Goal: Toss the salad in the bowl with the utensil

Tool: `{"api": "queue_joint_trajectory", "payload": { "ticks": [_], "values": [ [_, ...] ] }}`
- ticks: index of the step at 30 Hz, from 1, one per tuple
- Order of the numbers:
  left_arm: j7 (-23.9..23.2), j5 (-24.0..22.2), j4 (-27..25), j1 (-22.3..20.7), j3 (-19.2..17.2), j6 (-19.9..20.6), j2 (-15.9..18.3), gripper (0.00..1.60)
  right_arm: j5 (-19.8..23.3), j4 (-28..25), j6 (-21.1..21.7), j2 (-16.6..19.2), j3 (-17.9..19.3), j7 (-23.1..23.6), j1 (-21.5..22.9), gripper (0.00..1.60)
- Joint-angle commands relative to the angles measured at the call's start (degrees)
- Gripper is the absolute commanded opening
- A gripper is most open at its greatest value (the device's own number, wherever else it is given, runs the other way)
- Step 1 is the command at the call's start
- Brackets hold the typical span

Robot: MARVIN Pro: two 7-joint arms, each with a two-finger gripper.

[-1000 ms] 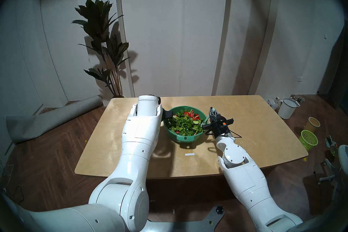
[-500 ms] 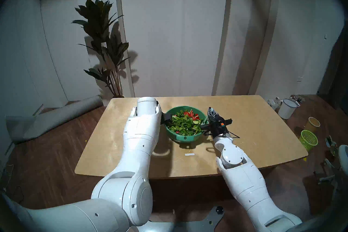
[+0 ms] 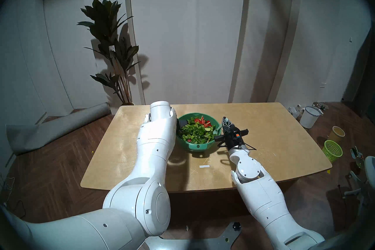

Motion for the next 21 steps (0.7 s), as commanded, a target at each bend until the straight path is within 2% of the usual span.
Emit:
{"api": "queue_joint_trajectory", "payload": {
  "ticks": [1, 21],
  "values": [
    [2.8, 0.1, 0.8, -1.7, -1.6, -0.1, -0.7, 0.0, 0.2, -0.7, -0.3, 0.4, 0.8, -0.5, -0.3, 0.0],
    [10.7, -0.2, 3.5, -3.7, -6.7, -0.1, -3.6, 0.0, -0.1, -4.1, -1.3, 1.5, 2.3, -0.6, -0.5, 0.0]
  ]
}}
